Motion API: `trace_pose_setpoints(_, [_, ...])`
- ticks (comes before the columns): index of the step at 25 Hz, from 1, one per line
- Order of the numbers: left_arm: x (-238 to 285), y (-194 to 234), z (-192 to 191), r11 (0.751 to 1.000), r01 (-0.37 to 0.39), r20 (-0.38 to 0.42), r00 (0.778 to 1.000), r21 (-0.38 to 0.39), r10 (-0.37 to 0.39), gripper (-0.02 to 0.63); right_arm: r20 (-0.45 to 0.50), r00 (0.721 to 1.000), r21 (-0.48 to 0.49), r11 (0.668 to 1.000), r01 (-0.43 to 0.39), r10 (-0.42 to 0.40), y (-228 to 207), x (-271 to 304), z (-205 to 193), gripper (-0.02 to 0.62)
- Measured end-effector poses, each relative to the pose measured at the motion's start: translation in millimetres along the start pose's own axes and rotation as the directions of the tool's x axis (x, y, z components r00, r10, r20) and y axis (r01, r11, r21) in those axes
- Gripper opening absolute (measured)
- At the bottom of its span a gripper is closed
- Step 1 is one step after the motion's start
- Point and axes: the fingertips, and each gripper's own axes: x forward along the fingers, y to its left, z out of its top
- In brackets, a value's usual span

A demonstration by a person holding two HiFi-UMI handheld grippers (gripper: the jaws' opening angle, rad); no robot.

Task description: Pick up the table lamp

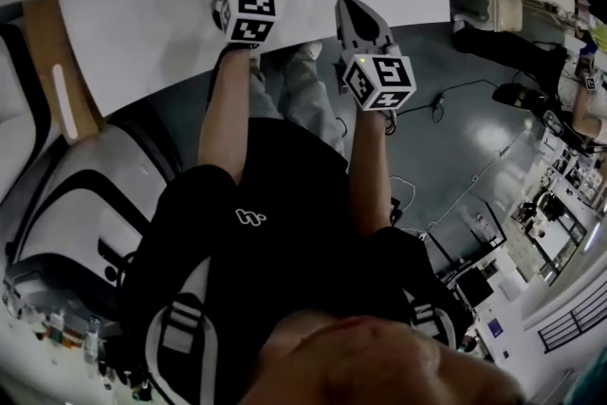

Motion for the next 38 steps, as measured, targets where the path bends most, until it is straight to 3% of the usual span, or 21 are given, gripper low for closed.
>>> trace_pose_setpoints(5, [-21.1,-11.7,11.1,0.999,0.001,-0.007,1.0,0.045,-0.001,0.092,0.028,0.999,-0.024,0.999,-0.03,0.031,10.5,-8.4,9.8,0.018])
trace_pose_setpoints(11, [-48.8,-24.6,35.3,1.0,0.003,0.034,0.999,0.009,-0.003,0.091,0.071,0.996,-0.033,0.998,-0.046,0.048,16.0,-23.3,16.4,0.018])
trace_pose_setpoints(25, [-100.9,-8.3,108.0,0.999,-0.025,0.107,0.994,0.032,0.021,0.089,0.238,0.968,-0.04,0.997,-0.07,0.078,44.9,-30.9,71.6,0.018])
trace_pose_setpoints(31, [-108.2,-3.1,153.0,0.999,-0.032,0.141,0.99,0.027,0.028,0.089,0.326,0.944,-0.052,0.998,-0.035,0.051,32.2,-40.6,102.1,0.018])
trace_pose_setpoints(38, [-114.3,-15.1,216.0,0.999,0.036,0.22,0.975,0.025,-0.04,0.089,0.458,0.889,-0.069,0.997,0.018,0.016,21.2,-63.8,158.3,0.018])
